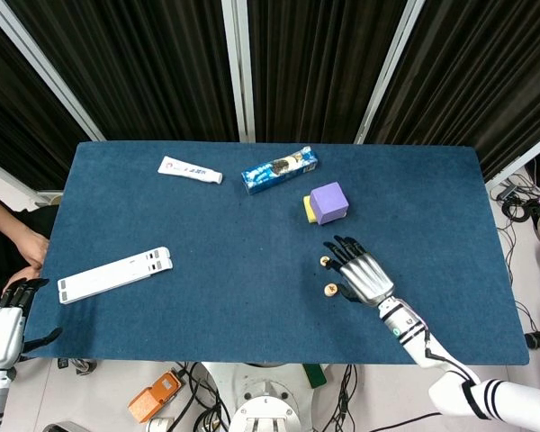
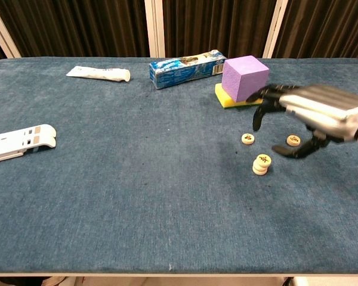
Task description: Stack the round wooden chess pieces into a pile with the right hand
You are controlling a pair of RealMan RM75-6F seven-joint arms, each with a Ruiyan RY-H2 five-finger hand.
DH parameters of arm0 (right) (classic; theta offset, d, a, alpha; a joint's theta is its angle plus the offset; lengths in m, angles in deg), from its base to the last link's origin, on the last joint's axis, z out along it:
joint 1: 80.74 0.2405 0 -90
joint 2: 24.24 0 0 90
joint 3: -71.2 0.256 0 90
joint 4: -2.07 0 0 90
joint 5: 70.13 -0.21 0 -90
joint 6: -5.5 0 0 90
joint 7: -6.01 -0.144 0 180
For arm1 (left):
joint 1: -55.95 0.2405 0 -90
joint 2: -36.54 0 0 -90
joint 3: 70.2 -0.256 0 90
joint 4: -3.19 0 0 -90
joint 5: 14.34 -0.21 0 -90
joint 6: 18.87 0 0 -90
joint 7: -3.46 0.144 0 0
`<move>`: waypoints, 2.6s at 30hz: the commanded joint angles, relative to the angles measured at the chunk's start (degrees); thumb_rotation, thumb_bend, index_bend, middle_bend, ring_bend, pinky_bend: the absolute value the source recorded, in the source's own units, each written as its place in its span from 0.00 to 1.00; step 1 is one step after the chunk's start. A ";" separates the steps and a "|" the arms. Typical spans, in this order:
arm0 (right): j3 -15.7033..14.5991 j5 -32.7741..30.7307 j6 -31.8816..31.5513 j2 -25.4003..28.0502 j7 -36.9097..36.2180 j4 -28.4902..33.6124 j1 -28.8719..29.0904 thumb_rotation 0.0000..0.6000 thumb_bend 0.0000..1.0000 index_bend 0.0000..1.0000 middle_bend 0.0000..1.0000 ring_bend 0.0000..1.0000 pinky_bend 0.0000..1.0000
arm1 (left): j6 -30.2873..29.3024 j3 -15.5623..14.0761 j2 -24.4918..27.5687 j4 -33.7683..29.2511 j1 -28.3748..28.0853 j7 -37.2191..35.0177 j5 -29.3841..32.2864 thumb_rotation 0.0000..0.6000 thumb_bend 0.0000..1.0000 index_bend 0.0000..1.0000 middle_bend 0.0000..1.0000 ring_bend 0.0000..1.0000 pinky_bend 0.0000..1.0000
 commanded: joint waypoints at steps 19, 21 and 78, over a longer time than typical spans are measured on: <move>4.19 -11.45 11.08 -6.63 10.54 -8.12 7.84 1.00 0.49 0.45 0.17 0.09 0.14 | 0.31 -0.04 0.56 -1.23 0.16 1.13 0.45 1.00 0.01 0.19 0.18 0.12 0.00; 4.05 -11.71 11.14 -7.01 10.68 -8.54 7.97 1.00 0.49 0.46 0.17 0.09 0.14 | 0.33 -0.05 0.51 -1.06 0.20 1.02 0.51 1.00 0.01 0.19 0.18 0.12 0.00; -3.93 -0.84 3.39 3.08 9.43 4.71 2.92 1.00 0.50 0.51 0.18 0.09 0.14 | 0.47 -0.08 -0.43 0.52 0.25 -0.29 0.37 1.00 0.01 0.19 0.18 0.12 0.00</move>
